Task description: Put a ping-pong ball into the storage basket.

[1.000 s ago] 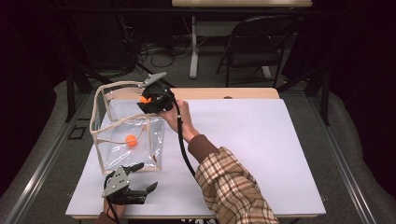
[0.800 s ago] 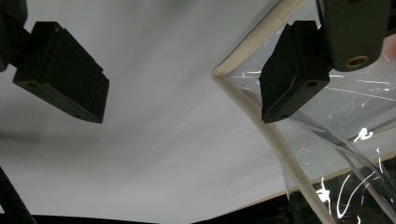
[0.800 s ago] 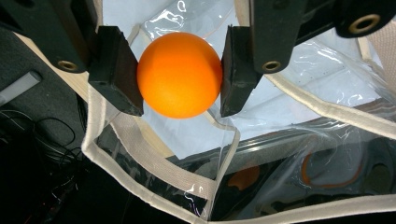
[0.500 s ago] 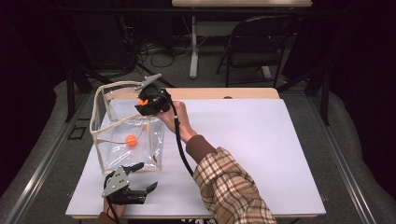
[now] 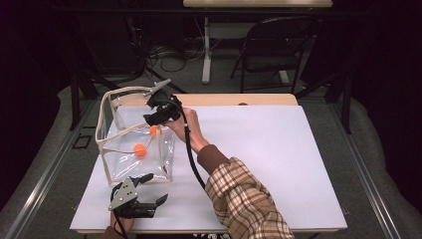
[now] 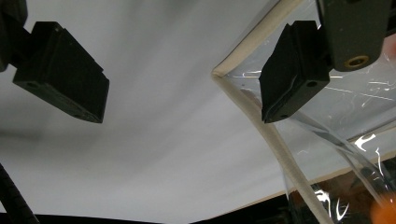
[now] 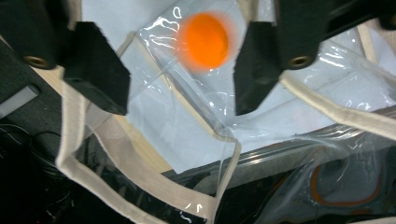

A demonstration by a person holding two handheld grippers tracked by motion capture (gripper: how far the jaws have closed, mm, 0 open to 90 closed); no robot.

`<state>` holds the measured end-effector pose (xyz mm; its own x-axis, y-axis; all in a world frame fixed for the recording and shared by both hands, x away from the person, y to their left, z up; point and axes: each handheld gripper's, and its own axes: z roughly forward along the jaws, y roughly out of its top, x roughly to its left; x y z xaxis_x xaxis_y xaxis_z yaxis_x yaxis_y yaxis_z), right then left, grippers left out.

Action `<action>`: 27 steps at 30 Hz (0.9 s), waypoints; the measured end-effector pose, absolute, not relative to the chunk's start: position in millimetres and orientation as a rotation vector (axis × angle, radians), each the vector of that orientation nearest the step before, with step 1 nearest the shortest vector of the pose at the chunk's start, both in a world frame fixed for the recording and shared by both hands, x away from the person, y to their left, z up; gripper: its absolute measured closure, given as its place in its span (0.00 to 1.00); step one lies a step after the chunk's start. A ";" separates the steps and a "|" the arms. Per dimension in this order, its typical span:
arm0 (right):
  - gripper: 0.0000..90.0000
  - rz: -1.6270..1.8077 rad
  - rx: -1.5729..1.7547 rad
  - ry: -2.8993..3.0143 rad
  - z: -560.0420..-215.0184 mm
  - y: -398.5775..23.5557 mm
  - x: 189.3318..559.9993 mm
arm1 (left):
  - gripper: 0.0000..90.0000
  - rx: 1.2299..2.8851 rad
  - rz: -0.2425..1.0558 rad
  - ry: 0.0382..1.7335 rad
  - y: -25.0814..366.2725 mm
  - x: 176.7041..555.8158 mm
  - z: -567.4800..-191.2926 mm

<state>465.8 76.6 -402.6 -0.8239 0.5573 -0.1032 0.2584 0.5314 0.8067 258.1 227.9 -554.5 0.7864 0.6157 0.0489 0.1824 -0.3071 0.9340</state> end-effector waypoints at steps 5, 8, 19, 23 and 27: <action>0.20 1.238 0.692 2.405 -397.7 67.8 461.6 | 0.18 1.868 0.487 0.609 227.4 258.1 -554.6; 0.17 1.268 0.679 2.425 -394.4 60.7 459.9 | 0.18 1.866 0.485 0.609 227.5 258.4 -554.7; 0.08 1.313 0.674 2.464 -391.4 31.8 452.4 | 0.18 1.868 0.486 0.607 226.3 260.3 -554.7; 0.06 1.308 0.661 2.473 -390.9 21.6 447.3 | 0.18 1.875 0.486 0.606 224.9 261.5 -554.8; 0.05 1.289 0.654 2.480 -392.5 10.3 443.5 | 0.18 1.871 0.485 0.607 225.2 260.9 -554.4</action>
<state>443.5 10.3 -392.5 -0.8614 0.5070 -0.0306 0.2663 0.5022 0.8227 260.9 225.2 -554.4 0.7881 0.6136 0.0493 0.1832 -0.3102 0.9328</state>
